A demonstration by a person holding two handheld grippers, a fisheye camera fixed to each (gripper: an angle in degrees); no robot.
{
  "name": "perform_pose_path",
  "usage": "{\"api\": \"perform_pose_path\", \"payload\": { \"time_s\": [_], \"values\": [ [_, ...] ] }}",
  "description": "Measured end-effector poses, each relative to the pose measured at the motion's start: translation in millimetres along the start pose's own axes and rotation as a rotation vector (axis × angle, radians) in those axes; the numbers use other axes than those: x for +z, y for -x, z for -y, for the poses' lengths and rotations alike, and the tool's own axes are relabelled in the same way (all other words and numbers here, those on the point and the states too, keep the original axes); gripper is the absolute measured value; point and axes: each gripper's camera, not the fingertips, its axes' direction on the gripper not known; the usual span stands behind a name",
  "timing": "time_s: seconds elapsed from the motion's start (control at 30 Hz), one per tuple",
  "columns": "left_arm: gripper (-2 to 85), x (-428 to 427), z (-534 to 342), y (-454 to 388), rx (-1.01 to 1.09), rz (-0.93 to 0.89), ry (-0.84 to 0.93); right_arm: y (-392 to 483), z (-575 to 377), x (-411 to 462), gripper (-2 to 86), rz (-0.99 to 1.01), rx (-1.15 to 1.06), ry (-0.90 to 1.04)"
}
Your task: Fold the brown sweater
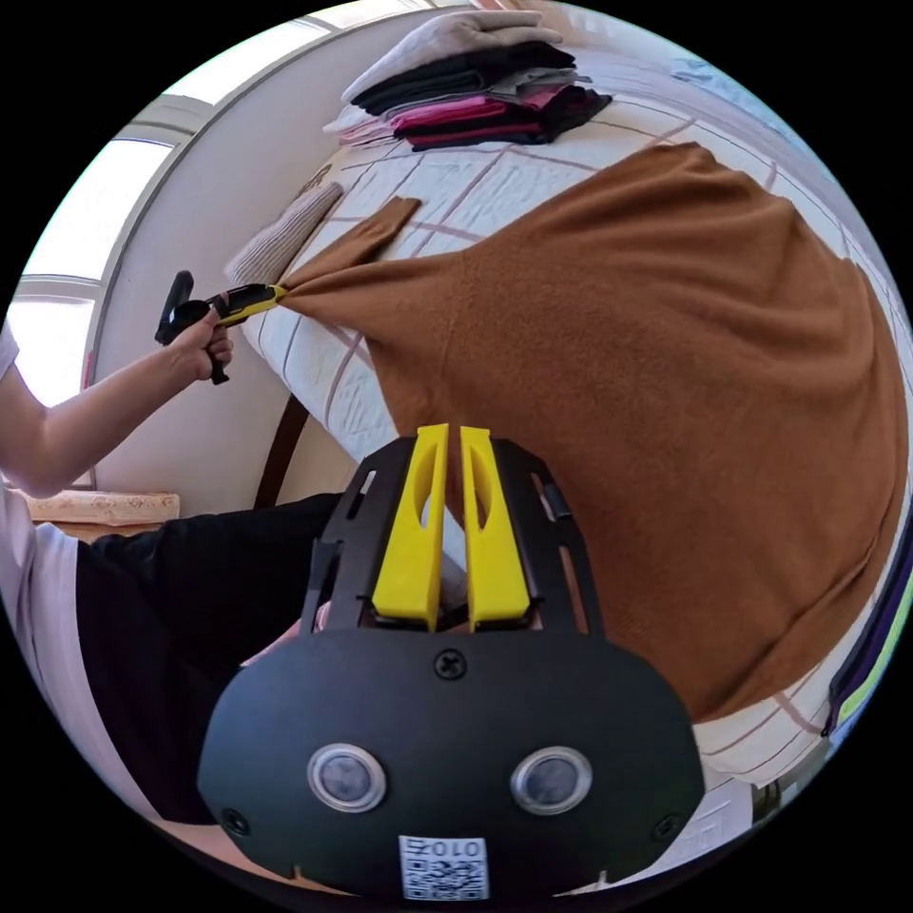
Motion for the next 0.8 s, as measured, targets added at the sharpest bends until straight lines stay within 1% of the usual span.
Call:
{"api": "perform_pose_path", "payload": {
  "time_s": [0.07,0.13,0.2,0.23,0.27,0.3,0.37,0.4,0.43,0.47,0.5,0.57,0.6,0.63,0.67,0.7,0.77,0.8],
  "values": [
    [0.3,-10.9,-5.1,4.7,-0.041,0.044,-0.087,1.2,1.8,12.3,5.1,0.013,-0.017,0.022],
    [0.6,-14.6,-0.6,1.1,-0.020,0.073,-0.095,-0.6,0.2,19.2,5.2,0.034,-0.020,0.018],
    [1.3,-2.9,3.0,0.9,-0.009,0.127,-0.026,-9.4,-8.2,25.7,5.3,0.070,0.009,0.008],
    [2.0,16.6,5.9,5.3,-0.001,0.115,0.083,-12.1,-11.3,26.1,5.3,0.079,0.016,0.007],
    [3.0,40.0,8.1,12.0,-0.022,0.051,0.239,-17.5,-18.2,22.6,5.4,0.092,0.028,-0.009],
    [3.6,43.7,7.7,12.5,-0.030,0.026,0.258,-23.2,-26.7,13.4,5.3,0.090,0.043,-0.053],
    [5.1,28.1,4.0,-7.9,0.010,0.063,0.178,-35.3,-41.3,-3.5,5.2,0.090,0.072,-0.127],
    [5.4,24.6,2.5,-16.5,0.030,0.086,0.169,-45.8,-51.2,-14.1,5.1,0.092,0.096,-0.162],
    [5.9,17.6,-1.4,-39.4,0.083,0.167,0.150,-51.2,-56.1,-19.5,5.1,0.087,0.107,-0.177],
    [6.3,11.3,-5.5,-73.2,0.172,0.293,0.122,-61.3,-66.0,-31.1,5.1,0.067,0.123,-0.205],
    [6.5,9.8,-7.3,-96.8,0.244,0.356,0.105,-70.6,-75.5,-43.6,4.9,0.039,0.132,-0.229],
    [7.1,25.9,-14.8,-209.5,0.609,0.517,0.026,-83.7,-89.6,-62.6,4.7,-0.007,0.142,-0.268],
    [7.2,34.7,-16.1,-238.4,0.692,0.534,0.002,-93.0,-98.5,-74.1,4.6,-0.024,0.150,-0.290],
    [7.4,57.1,-16.1,-293.0,0.836,0.540,-0.044,-97.7,-102.6,-79.4,4.6,-0.029,0.154,-0.299],
    [7.6,84.0,-11.0,-342.2,0.946,0.507,-0.078,-107.0,-110.1,-89.6,4.5,-0.041,0.165,-0.315],
    [7.6,98.7,-6.3,-364.8,0.988,0.483,-0.089,-115.3,-116.7,-99.1,4.5,-0.058,0.174,-0.328],
    [7.9,159.9,24.8,-443.0,1.083,0.377,-0.124,-125.8,-124.5,-112.7,4.4,-0.084,0.185,-0.347],
    [7.9,175.2,35.3,-459.5,1.092,0.350,-0.131,-131.9,-128.1,-120.9,4.4,-0.100,0.189,-0.357]
  ]
}}
